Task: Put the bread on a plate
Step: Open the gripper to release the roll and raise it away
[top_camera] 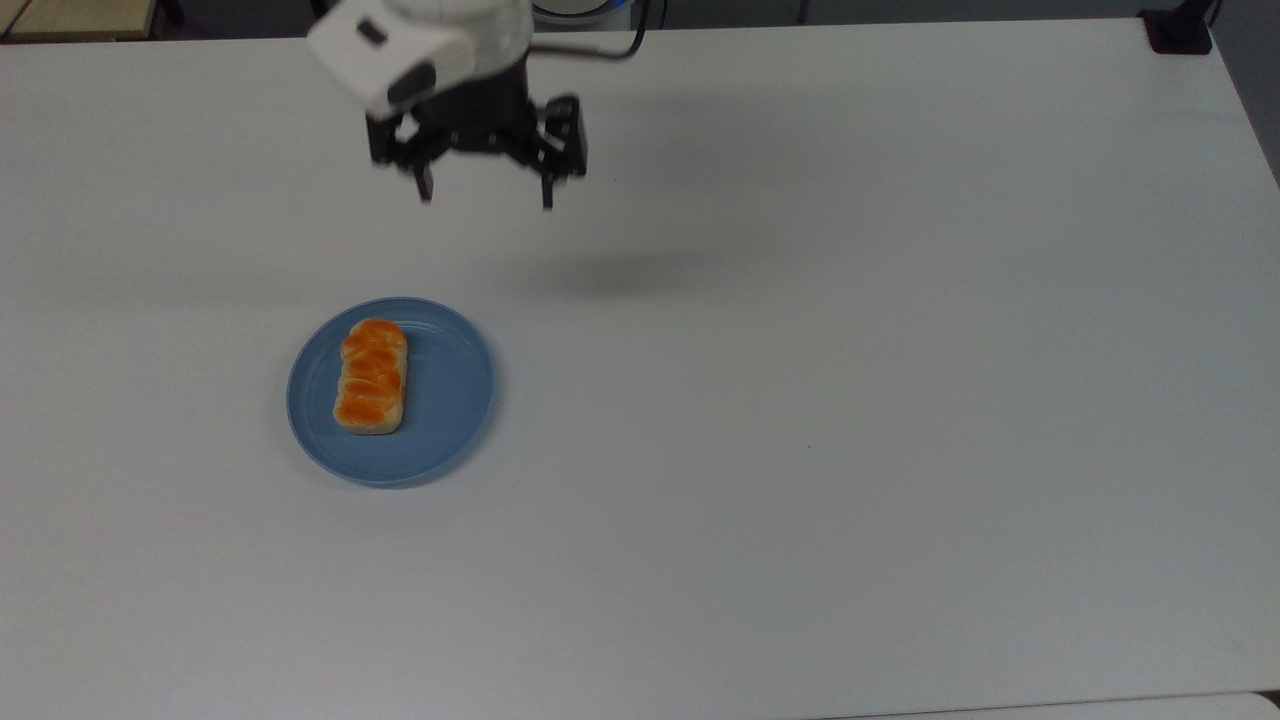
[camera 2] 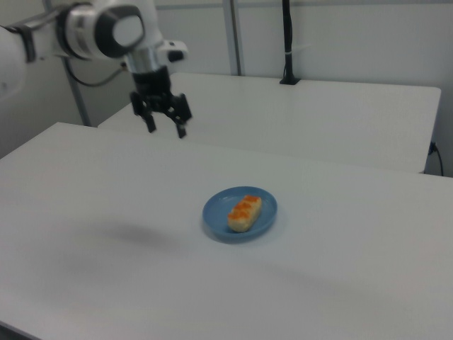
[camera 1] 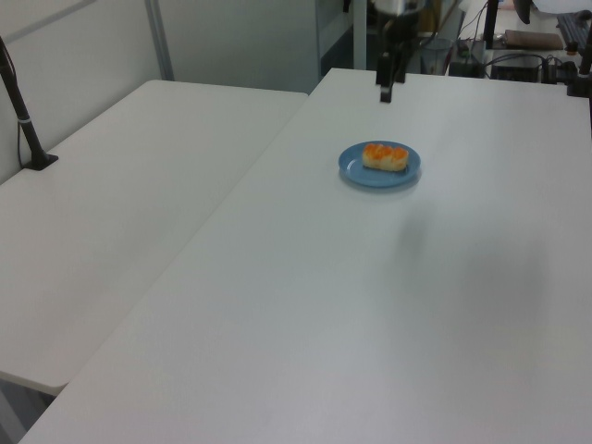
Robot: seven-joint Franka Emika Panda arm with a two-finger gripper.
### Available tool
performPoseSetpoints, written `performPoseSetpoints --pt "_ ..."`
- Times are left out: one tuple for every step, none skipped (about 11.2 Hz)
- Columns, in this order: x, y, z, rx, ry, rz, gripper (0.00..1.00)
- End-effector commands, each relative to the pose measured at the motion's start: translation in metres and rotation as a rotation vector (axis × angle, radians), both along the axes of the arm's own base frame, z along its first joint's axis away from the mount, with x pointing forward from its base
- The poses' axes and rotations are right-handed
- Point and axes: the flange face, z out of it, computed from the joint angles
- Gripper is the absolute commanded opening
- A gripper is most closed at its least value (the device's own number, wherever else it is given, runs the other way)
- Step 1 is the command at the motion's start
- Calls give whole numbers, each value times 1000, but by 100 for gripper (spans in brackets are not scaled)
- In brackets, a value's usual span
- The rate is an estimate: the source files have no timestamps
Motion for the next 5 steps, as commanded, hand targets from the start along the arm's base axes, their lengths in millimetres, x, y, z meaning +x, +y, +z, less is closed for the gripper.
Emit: performPoseSetpoints --pt "-60 7 47 17 39 -84 100" --pt "-70 4 58 20 30 -86 100" --pt "-73 4 58 20 45 -85 100" --pt "-73 4 57 20 47 -85 100" --pt "-73 4 58 20 45 -85 100"
